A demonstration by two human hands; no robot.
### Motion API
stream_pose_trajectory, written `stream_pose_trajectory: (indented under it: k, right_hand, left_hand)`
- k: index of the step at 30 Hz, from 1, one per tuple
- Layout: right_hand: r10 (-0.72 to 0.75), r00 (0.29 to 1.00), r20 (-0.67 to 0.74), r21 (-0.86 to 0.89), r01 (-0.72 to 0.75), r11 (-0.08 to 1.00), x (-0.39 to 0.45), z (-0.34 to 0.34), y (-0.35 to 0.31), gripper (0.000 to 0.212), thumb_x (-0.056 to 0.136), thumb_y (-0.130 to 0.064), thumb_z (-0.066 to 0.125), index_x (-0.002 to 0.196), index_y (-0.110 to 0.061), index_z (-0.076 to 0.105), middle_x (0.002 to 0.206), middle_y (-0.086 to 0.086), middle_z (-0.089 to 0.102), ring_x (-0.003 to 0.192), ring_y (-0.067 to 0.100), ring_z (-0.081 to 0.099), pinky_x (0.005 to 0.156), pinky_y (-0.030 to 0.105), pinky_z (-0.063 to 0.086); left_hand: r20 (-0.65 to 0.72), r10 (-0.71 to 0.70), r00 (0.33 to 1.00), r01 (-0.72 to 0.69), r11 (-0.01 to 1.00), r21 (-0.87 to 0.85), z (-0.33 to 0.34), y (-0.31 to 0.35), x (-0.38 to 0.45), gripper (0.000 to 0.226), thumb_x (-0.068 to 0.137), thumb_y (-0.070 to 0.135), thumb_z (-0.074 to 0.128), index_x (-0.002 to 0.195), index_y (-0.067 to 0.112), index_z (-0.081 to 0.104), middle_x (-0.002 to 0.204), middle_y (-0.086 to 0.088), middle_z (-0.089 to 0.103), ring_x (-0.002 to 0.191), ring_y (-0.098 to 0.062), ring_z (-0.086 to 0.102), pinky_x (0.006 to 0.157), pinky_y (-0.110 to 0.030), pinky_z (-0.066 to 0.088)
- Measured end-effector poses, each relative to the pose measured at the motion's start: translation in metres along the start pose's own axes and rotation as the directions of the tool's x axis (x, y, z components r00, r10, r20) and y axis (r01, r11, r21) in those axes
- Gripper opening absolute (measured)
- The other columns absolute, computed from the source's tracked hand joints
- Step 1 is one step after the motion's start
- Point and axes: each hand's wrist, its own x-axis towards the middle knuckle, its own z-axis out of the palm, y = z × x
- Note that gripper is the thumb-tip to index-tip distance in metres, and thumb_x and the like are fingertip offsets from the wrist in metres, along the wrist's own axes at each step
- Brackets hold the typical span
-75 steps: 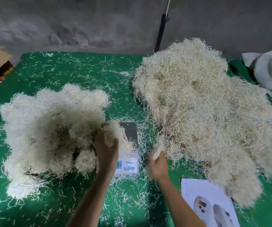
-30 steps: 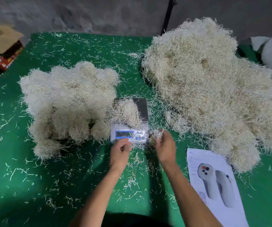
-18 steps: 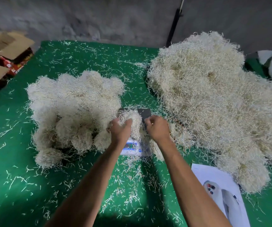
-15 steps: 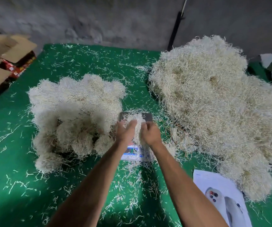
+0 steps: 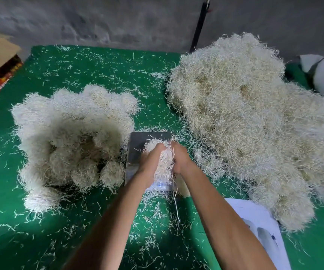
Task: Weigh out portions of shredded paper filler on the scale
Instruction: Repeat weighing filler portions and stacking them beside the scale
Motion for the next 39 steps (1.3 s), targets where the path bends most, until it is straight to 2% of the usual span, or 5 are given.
stream_pose_trajectory:
  k: [6, 14, 23, 32, 39]
  right_hand:
    - [-0.192, 0.956, -0.222, -0.523, 0.050, 0.851, -0.008, -0.062, -0.001, 0.027, 0.105, -0.004, 0.046, 0.131, -0.002, 0.054, 0.096, 0.020, 0.061, 0.079, 0.030, 0.065, 0.059, 0.022, 0.057]
    - [-0.225, 0.974, 0.037, 0.104, 0.220, 0.970, -0.047, -0.058, 0.008, 0.032, 0.107, -0.038, 0.049, 0.127, -0.017, 0.060, 0.120, 0.012, 0.064, 0.105, 0.028, 0.066, 0.090, 0.045, 0.056]
    - [-0.429, 0.849, -0.308, -0.348, 0.319, 0.882, -0.040, -0.074, 0.025, 0.021, 0.103, -0.020, 0.058, 0.092, -0.002, 0.062, 0.071, 0.006, 0.059, 0.046, 0.011, 0.050, 0.035, 0.020, 0.040]
    - [-0.576, 0.817, -0.034, -0.760, 0.352, 0.545, -0.030, -0.098, 0.023, 0.062, 0.102, -0.064, 0.034, 0.086, -0.009, 0.057, 0.081, 0.010, 0.064, 0.065, 0.023, 0.058, 0.075, 0.059, 0.060]
    - [-0.416, 0.881, 0.226, -0.951, 0.293, 0.102, -0.015, -0.101, 0.120, 0.059, 0.104, -0.055, 0.041, 0.144, -0.012, 0.044, 0.153, 0.012, 0.043, 0.144, 0.032, 0.040, 0.120, 0.047, 0.035]
  left_hand:
    - [0.138, 0.018, 0.990, -0.008, 0.997, -0.075, 0.014, -0.003, -0.054, 0.066, 0.056, 0.061, 0.063, 0.106, 0.018, 0.057, 0.122, -0.007, 0.055, 0.110, -0.023, 0.053, 0.082, -0.041, 0.047]
    - [0.084, 0.087, 0.993, -0.071, 0.982, -0.175, -0.025, -0.009, -0.039, 0.058, 0.086, -0.018, 0.056, 0.128, 0.020, 0.047, 0.100, -0.008, 0.051, 0.073, -0.013, 0.047, 0.046, -0.012, 0.040]
    - [-0.067, 0.248, 0.966, -0.225, 0.942, 0.250, -0.027, -0.002, -0.046, 0.047, 0.089, 0.048, 0.067, 0.058, 0.024, 0.039, 0.041, 0.016, 0.034, 0.036, -0.008, 0.028, 0.053, -0.025, 0.041]
    - [-0.021, 0.077, 0.997, -0.079, 0.992, -0.096, -0.049, 0.031, -0.025, 0.078, 0.079, 0.064, 0.073, 0.136, 0.013, 0.056, 0.139, -0.013, 0.058, 0.126, -0.034, 0.058, 0.106, -0.055, 0.048]
    - [-0.298, 0.489, 0.820, -0.384, 0.855, 0.349, -0.021, -0.030, -0.031, 0.043, 0.103, 0.018, 0.048, 0.144, 0.010, 0.040, 0.123, -0.003, 0.059, 0.078, -0.008, 0.058, 0.049, -0.014, 0.047]
